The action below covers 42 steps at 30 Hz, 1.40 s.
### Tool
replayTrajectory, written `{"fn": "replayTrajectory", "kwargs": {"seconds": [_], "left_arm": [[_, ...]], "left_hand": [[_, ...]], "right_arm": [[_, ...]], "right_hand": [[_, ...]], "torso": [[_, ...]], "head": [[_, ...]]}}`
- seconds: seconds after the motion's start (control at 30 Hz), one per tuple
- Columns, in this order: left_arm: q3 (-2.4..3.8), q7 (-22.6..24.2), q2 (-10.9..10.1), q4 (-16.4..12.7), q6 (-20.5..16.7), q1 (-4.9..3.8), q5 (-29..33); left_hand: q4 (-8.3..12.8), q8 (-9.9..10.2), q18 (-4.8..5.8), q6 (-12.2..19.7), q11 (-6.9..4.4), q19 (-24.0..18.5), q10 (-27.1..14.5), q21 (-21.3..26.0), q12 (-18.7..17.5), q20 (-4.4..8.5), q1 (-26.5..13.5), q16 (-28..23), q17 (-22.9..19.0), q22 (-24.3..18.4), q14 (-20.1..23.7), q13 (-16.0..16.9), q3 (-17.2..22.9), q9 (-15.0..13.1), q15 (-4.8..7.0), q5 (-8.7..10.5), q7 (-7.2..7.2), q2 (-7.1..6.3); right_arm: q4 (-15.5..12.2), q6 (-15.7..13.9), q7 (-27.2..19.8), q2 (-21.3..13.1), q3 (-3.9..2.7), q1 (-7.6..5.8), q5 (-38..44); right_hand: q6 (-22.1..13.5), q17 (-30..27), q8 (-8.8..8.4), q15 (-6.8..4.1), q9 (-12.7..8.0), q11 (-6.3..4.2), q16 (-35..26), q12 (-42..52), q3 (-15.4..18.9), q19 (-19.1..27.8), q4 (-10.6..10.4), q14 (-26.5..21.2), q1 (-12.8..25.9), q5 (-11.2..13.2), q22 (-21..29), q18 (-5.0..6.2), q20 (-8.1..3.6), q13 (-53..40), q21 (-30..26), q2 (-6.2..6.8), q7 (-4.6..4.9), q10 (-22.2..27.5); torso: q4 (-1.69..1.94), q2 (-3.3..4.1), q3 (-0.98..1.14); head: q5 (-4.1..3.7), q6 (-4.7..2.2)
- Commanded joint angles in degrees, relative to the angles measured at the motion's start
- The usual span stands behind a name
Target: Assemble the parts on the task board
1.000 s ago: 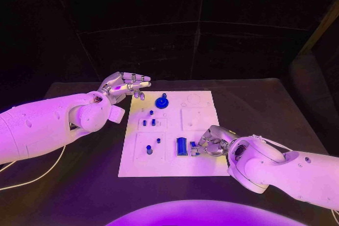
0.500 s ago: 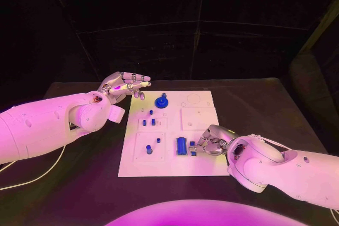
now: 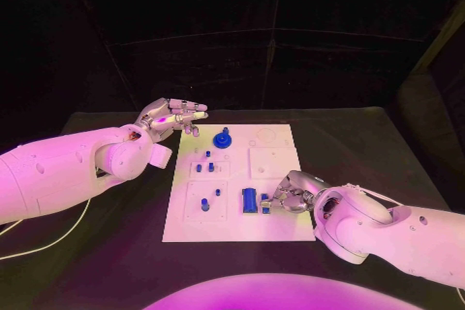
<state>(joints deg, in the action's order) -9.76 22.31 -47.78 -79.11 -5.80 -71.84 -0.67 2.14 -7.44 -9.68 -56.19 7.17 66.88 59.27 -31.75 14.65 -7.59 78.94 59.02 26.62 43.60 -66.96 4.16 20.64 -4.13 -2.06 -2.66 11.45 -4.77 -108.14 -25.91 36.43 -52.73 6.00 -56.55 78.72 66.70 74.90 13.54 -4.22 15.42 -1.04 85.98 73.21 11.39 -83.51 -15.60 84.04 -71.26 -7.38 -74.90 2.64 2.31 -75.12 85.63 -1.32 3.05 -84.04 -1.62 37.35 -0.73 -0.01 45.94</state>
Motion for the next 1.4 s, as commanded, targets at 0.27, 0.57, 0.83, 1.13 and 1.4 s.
{"fn": "replayTrajectory", "kwargs": {"seconds": [0.27, 0.57, 0.83, 1.13, 1.4], "left_arm": [[0.03, 0.23, -0.04, -0.09, 0.65, -0.08, 0.01], [0.03, 0.22, -0.06, -0.07, 0.66, -0.08, 0.01], [0.03, 0.23, 0.09, -0.03, 0.73, -0.08, 0.01], [0.02, 0.24, -0.12, 0.02, 0.63, -0.07, 0.01], [0.02, 0.29, -0.13, 0.07, 0.64, -0.07, 0.02]], "left_hand": [[0.13, -0.37, -0.77, 0.6, 0.08, -0.3, -0.45, 0.27, 0.36, -0.08, -0.25, 0.4, -0.09, -0.1, 0.46, -0.02, -0.24, -0.01, -0.05, -0.24, 0.02, 0.05], [0.13, -0.37, -0.77, 0.6, 0.08, -0.3, -0.45, 0.27, 0.36, -0.08, -0.25, 0.4, -0.09, -0.1, 0.46, -0.02, -0.24, -0.01, -0.05, -0.24, 0.02, 0.05], [0.13, -0.37, -0.77, 0.6, 0.08, -0.3, -0.45, 0.27, 0.36, -0.08, -0.25, 0.4, -0.09, -0.1, 0.46, -0.02, -0.24, -0.01, -0.05, -0.24, 0.02, 0.05], [0.17, -0.41, -0.77, 0.61, 0.08, -0.29, -0.49, 0.28, 0.42, -0.08, -0.18, 0.42, -0.11, -0.11, 0.48, -0.02, -0.21, -0.01, -0.05, -0.24, 0.02, 0.1], [0.17, -0.41, -0.77, 0.61, 0.08, -0.29, -0.49, 0.28, 0.42, -0.08, -0.18, 0.42, -0.11, -0.11, 0.48, -0.02, -0.21, -0.01, -0.05, -0.24, 0.02, 0.1]], "right_arm": [[-1.04, 3.21, -4.3, -0.48, -0.01, -0.06, 3.02], [-0.15, 3.93, -4.14, -0.19, -0.01, -0.07, 3.53], [2.1, 4.58, -4.36, 0.59, -0.01, -0.07, 3.83], [1.85, 3.44, -6.13, 0.23, -0.01, -0.06, 3.47], [-0.13, -1.08, -11.63, -3.12, -0.13, -0.19, -2.75]], "right_hand": [[-0.84, 7.16, 0.25, -0.34, 0.74, -0.05, -0.22, -0.36, -0.38, 0.25, 2.83, 4.4, -5.67, -0.05, -5.47, -0.38, -0.25, -2.34, 0.06, -0.55, 0.14, -0.21], [-0.83, 7.23, 0.29, -0.33, 0.84, -0.05, -0.18, -0.35, -0.36, 0.27, 3.06, 4.41, -6.06, -0.07, -5.45, -0.37, -0.24, -2.37, 0.05, -0.69, 0.14, -0.21], [-0.69, 7.28, 0.43, -0.35, 1.04, -0.1, -0.16, -0.3, -0.32, 0.24, 3.4, 4.42, -6.6, -0.07, -5.5, -0.38, -0.25, -2.44, 0.06, -0.97, 0.06, -0.24], [-0.98, 7.06, 0.41, -0.27, 1.37, 0.04, -0.29, -0.43, 0.96, 0.36, 3.25, 4.37, -6.07, -0.46, -5.35, -0.35, -0.23, -2.44, -0.04, -0.55, 0.25, -0.19], [-2.54, 5.93, -0.27, 0.04, 1.67, 0.43, -0.96, -1.58, 4.28, 0.99, -0.52, 4.14, -1.39, -1.68, -4.5, -0.14, 0.04, -1.79, -0.5, 1.31, 0.68, 0.32]], "torso": [[-0.05, -0.05, -0.02], [-0.02, 0.08, 0.0], [0.06, 0.04, 0.03], [-0.1, -0.09, 0.06], [0.05, -0.3, -0.09]], "head": [[0.17, -0.08], [0.19, -0.2], [0.27, -0.13], [0.59, -0.1], [0.06, -0.9]]}}
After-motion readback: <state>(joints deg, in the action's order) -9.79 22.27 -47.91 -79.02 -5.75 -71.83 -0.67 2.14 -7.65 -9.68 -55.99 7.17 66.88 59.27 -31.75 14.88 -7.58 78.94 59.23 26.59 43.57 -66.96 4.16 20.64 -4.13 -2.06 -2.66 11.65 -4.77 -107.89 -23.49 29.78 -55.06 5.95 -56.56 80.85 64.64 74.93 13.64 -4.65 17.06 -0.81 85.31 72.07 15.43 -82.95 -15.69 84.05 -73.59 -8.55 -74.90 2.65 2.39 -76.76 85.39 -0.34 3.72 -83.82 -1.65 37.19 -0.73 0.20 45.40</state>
